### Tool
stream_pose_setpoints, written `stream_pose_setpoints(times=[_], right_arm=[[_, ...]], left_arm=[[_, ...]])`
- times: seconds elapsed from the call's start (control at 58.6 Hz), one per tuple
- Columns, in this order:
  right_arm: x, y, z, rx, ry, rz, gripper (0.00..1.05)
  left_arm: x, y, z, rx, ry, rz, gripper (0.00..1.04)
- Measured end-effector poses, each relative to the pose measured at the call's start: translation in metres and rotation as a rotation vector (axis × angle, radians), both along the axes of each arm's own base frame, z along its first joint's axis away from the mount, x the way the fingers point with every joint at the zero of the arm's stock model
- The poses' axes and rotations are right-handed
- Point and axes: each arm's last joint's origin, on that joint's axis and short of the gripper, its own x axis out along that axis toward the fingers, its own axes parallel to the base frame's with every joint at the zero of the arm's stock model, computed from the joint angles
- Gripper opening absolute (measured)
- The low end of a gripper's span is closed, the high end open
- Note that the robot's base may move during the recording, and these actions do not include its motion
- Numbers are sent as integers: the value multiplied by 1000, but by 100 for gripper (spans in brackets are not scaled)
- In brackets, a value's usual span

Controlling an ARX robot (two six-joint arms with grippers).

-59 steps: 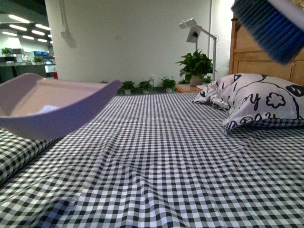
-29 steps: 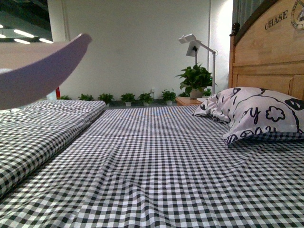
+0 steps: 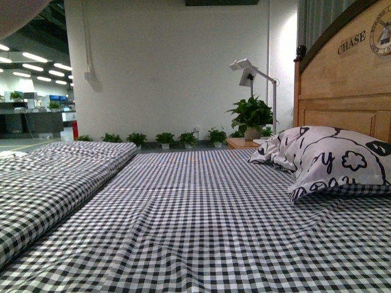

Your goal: Clean up trash

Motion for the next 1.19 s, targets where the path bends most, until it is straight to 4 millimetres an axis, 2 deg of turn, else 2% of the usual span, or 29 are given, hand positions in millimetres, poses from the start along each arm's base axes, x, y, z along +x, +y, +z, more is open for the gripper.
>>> stream_pose_setpoints(times=[0.205, 0.58, 1.194], right_arm=[[3, 0, -5, 42, 48, 2, 20], [4, 35, -11, 79, 88, 63, 20], [4, 36, -14, 19, 78, 25, 20]], left_arm=[[-2, -5, -6, -22, 13, -6, 28], [-6, -8, -17, -58, 25, 16, 28], [-8, -8, -23, -81, 31, 33, 28]])
